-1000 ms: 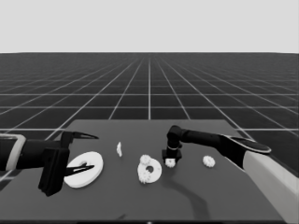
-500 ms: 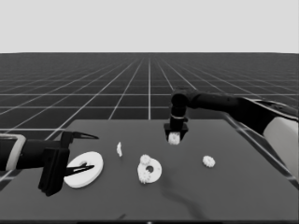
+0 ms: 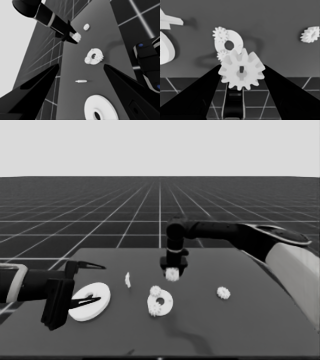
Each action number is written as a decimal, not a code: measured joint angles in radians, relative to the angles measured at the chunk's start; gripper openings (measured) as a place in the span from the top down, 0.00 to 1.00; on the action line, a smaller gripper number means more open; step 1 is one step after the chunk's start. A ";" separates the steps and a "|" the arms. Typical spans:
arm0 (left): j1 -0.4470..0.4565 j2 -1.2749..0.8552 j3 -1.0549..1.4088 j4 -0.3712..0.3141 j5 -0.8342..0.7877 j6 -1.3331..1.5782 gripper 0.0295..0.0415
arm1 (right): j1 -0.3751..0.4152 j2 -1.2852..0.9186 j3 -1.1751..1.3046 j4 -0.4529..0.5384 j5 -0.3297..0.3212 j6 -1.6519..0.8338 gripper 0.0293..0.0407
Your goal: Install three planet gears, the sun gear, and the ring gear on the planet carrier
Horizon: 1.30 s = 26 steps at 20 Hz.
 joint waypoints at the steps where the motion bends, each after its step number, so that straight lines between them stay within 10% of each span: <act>1: 0.000 0.000 0.000 0.000 0.000 0.000 0.25 | 0.000 0.001 0.000 0.000 0.000 0.002 0.83; 3: 0.000 0.000 0.000 0.000 0.000 0.000 0.25 | 0.000 0.002 0.000 0.000 0.000 0.004 0.83; 6: 0.000 0.000 0.000 0.000 0.000 0.000 0.25 | -0.299 0.017 -0.059 -0.295 0.063 -0.033 0.83; 10: 0.000 0.000 0.000 0.000 0.000 0.000 0.25 | -0.363 0.036 -0.127 -0.351 0.092 -0.073 0.83; 13: 0.000 0.000 0.000 0.000 0.000 0.000 0.25 | -0.369 0.038 -0.135 -0.357 0.096 -0.078 0.83; 15: 0.000 0.000 0.000 0.000 0.000 0.000 0.25 | -0.370 0.038 -0.136 -0.357 0.096 -0.079 0.31; 16: 0.000 0.000 0.000 0.000 0.000 0.000 0.25 | -0.370 0.039 -0.136 -0.358 0.096 -0.079 0.23; 23: 0.000 0.000 0.000 0.000 0.000 0.000 0.25 | -0.370 0.039 -0.137 -0.358 0.097 -0.079 0.19; 26: 0.000 0.000 0.000 0.000 0.000 0.000 0.25 | -0.085 -0.006 0.030 -0.081 0.008 0.024 0.19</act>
